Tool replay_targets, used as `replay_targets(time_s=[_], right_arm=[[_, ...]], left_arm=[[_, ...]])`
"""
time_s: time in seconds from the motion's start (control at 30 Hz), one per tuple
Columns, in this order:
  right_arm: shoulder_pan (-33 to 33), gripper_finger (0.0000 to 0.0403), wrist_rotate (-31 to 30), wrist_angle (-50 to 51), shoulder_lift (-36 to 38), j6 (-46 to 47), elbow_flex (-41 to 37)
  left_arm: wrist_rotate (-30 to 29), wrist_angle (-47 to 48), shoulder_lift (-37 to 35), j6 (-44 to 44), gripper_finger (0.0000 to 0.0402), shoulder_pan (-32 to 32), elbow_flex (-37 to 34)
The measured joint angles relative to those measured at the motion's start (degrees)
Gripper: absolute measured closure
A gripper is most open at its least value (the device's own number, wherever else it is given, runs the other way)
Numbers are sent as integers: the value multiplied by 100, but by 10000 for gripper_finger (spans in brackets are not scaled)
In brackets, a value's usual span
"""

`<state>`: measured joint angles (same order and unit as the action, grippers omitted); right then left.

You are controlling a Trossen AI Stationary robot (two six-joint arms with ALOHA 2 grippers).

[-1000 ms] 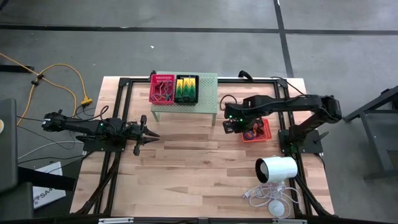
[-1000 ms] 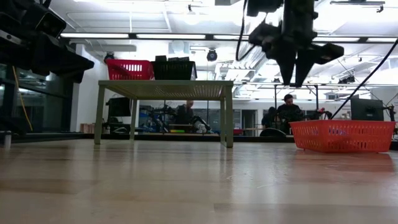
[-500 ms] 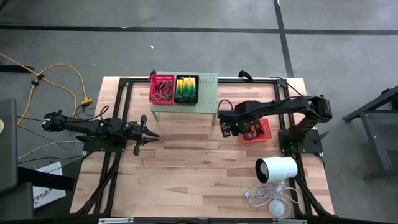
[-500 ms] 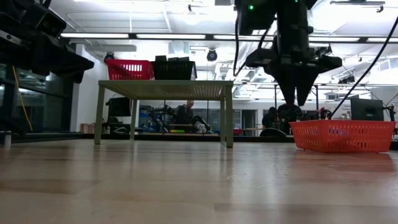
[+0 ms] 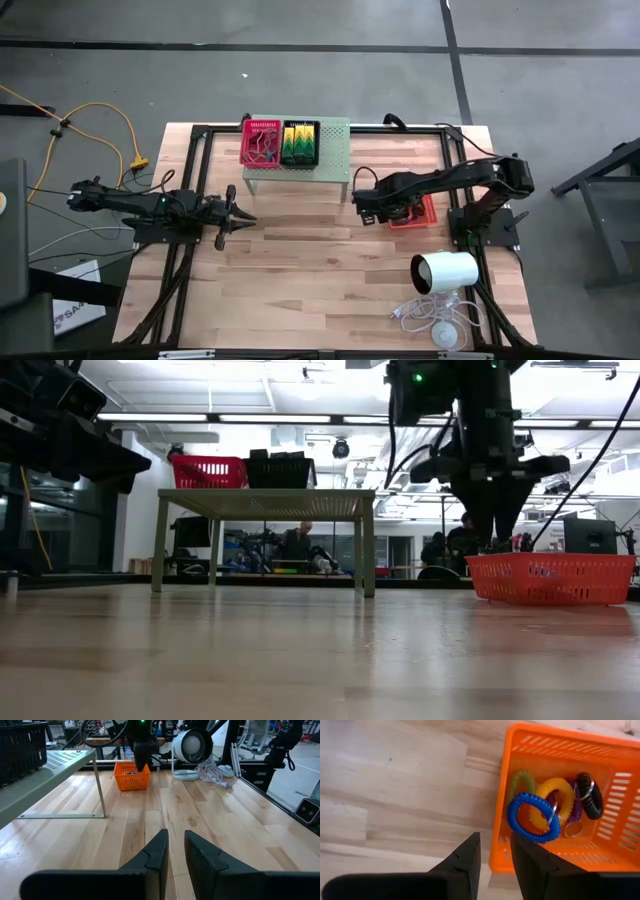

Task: Pick & Place Office Desk Supplies
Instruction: Put the orange bin on the shelf

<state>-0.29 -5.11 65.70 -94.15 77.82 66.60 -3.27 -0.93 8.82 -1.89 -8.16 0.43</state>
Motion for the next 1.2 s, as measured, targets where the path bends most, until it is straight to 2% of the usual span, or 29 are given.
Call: replay_targets(time_s=[0.53,1.2], right_arm=[[244,308,-276,-374,0,361,-368],[66,308,-598,-468,-696,190,-377]], left_arm=[[1,0,0,0,345,1,0],[0,-2,33,0,345,2,0]])
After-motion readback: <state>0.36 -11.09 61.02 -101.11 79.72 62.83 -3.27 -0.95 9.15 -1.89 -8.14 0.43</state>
